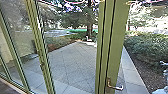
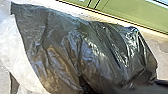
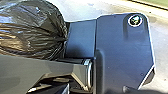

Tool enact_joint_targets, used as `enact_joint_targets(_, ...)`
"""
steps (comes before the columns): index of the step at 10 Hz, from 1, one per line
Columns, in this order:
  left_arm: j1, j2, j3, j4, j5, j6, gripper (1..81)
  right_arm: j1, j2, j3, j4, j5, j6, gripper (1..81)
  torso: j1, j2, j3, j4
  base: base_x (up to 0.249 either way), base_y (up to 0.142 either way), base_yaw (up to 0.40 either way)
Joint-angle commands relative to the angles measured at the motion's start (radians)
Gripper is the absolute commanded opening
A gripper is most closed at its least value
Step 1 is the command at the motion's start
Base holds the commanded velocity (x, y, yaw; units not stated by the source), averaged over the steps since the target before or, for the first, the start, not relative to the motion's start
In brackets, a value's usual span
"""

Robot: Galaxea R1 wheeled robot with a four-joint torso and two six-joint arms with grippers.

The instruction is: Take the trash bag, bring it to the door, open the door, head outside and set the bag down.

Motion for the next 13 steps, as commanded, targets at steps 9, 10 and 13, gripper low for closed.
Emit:
enact_joint_targets(9,-0.047,-0.147,0.201,-0.045,0.067,-0.007,1.0,-0.025,-0.473,0.669,-0.004,0.031,0.0,81.1,0.0,0.0,0.0,0.0,0.0,0.0,0.0)
enact_joint_targets(10,-0.047,-0.146,0.201,-0.045,0.067,-0.007,1.0,-0.034,-0.509,0.714,-0.004,0.068,0.004,81.1,0.0,0.0,0.0,0.0,0.0,0.0,0.0)
enact_joint_targets(13,-0.047,-0.126,0.198,-0.041,0.067,-0.005,1.0,-0.037,-0.669,0.968,-0.013,0.1,-0.003,81.1,0.0,0.0,0.0,0.0,0.0,0.0,0.0)
